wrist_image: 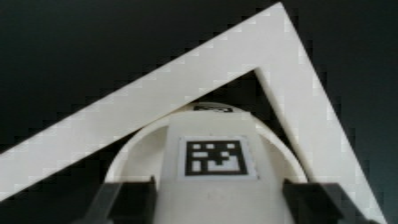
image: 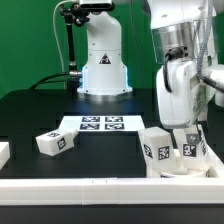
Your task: Assemble stool
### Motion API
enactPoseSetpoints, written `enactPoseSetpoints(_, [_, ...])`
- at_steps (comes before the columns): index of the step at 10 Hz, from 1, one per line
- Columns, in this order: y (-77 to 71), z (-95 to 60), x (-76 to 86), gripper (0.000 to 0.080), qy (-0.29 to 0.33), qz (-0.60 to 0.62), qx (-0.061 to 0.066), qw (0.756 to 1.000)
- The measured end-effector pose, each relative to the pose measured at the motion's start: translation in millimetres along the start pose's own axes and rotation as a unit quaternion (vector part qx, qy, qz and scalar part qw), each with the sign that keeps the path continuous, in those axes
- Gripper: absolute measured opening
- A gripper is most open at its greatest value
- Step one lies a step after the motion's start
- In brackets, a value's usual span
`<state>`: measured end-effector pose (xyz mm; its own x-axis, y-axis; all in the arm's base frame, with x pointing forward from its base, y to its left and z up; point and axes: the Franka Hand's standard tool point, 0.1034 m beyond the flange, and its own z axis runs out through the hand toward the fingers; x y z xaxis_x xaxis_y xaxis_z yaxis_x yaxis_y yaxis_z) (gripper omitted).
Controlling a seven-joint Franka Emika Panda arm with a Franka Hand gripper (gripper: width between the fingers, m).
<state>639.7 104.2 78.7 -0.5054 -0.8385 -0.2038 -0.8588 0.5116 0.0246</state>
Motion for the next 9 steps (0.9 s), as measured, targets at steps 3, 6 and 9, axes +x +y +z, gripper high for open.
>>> enactPoseSetpoints(3, [-0.2, 0.2, -1.2, 0.0338, -0.005, -0.011, 0.001, 1.000])
enactPoseSetpoints(6, [-1.2, -17.4, -10.2, 0.0613, -0.014, -0.064, 0.001, 0.998])
enactPoseSetpoints(9, [-6.1, -36.0, -16.7, 0.0648, -0.023, -0.146, 0.011, 0.989])
